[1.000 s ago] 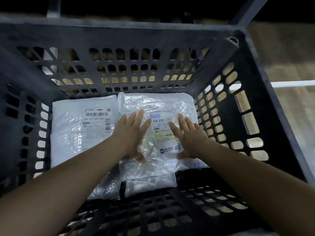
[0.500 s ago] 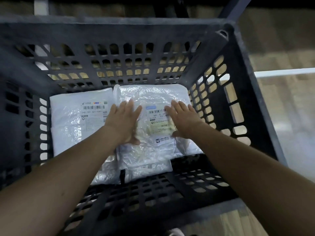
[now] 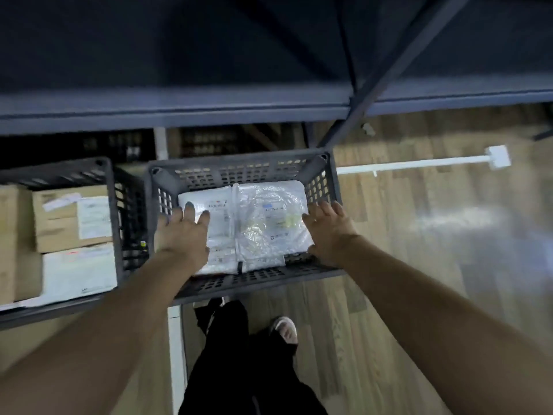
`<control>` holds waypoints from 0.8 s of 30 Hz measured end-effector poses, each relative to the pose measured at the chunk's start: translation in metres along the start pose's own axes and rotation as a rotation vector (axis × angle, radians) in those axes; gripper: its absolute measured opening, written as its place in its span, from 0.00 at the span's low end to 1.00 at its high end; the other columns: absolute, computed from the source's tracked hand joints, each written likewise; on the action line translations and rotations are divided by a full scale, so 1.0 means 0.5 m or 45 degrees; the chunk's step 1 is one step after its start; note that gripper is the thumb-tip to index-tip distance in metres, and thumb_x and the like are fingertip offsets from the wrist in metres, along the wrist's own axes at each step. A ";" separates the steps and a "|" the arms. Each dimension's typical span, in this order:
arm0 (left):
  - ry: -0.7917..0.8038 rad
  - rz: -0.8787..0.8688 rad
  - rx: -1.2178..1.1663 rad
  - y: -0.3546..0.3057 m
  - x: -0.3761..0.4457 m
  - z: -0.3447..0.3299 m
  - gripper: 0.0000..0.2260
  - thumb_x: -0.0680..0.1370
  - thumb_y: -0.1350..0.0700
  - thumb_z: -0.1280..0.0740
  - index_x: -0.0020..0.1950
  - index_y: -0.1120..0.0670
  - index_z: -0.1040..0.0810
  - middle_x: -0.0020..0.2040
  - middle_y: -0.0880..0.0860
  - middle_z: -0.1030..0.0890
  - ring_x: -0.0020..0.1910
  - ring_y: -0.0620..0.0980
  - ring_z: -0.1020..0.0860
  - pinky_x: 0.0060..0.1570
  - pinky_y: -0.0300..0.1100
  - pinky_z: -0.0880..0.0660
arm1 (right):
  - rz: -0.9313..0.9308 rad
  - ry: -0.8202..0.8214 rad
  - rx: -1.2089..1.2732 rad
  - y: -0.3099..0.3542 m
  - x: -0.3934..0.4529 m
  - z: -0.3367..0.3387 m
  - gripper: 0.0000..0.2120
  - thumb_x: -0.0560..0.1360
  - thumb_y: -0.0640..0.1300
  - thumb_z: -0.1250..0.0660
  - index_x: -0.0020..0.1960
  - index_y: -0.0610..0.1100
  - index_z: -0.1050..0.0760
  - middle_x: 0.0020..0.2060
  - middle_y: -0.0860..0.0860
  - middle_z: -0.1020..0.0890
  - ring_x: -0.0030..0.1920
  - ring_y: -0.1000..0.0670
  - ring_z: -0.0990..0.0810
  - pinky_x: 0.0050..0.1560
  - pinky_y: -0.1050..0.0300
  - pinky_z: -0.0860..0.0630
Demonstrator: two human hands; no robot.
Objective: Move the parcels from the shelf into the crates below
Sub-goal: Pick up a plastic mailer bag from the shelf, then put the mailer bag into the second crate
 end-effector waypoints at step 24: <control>-0.800 0.034 -0.196 0.256 -0.543 0.579 0.17 0.80 0.49 0.43 0.67 0.53 0.34 0.64 0.53 0.30 0.61 0.54 0.28 0.56 0.46 0.32 | -0.255 -0.815 0.715 0.011 -0.554 0.626 0.24 0.79 0.49 0.42 0.73 0.47 0.40 0.70 0.49 0.35 0.70 0.46 0.38 0.66 0.51 0.36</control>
Point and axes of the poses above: each hand's wrist, its own x-axis towards the middle knuckle, its own z-axis out of the back of the hand, y = z × x, the point moved 1 cm from there along x, towards the middle knuckle
